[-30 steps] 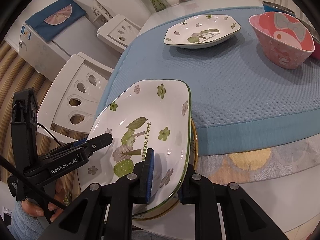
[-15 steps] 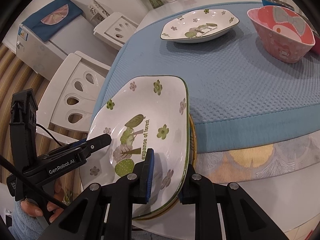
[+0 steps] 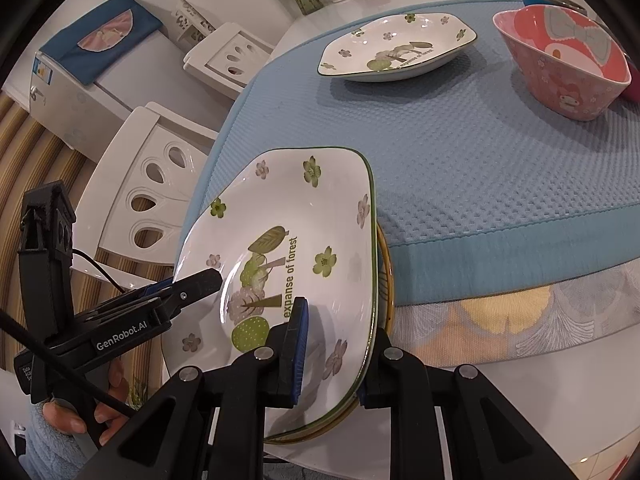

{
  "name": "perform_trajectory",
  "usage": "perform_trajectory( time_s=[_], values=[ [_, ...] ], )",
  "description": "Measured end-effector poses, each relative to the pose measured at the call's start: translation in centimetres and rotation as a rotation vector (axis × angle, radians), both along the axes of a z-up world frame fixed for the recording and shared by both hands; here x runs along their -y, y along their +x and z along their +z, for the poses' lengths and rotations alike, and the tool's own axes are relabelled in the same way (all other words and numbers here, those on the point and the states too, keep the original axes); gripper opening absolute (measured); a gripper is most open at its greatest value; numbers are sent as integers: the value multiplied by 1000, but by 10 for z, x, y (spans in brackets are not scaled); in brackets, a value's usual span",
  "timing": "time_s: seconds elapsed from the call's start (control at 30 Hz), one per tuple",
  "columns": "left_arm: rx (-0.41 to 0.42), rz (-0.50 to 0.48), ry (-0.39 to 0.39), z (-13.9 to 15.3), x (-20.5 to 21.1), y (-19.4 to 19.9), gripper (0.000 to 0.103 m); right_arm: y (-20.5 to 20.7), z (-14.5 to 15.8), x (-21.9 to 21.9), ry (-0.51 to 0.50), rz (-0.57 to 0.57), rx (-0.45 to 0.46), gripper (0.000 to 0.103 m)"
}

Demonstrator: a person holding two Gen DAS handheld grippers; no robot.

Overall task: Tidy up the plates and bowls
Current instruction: 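Lower the large hexagonal plate with left while right lowers its plate onto the round plate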

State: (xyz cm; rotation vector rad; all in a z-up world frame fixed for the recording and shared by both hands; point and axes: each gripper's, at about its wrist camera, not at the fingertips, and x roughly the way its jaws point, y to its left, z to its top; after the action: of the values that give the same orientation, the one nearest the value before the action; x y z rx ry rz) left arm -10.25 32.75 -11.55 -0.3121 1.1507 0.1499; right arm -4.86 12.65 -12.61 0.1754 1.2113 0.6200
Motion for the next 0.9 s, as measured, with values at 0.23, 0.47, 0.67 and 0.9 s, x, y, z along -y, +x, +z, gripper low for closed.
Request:
perform_trajectory(
  time_s=[0.23,0.47,0.67,0.9],
  values=[
    [3,-15,4,-1,3,1,42,-1,-1,1,4,-3,-3,20],
    [-7,-18,-25,-5,6,4,48,-2,0,1,-9,-10,7,21],
    [-10,-34,-9,-6,12,5,53,-2,0,8,11,-31,-6,21],
    [-9,-41,-11,-6,13,5,56,-3,1,9,8,-29,-3,23]
  ],
)
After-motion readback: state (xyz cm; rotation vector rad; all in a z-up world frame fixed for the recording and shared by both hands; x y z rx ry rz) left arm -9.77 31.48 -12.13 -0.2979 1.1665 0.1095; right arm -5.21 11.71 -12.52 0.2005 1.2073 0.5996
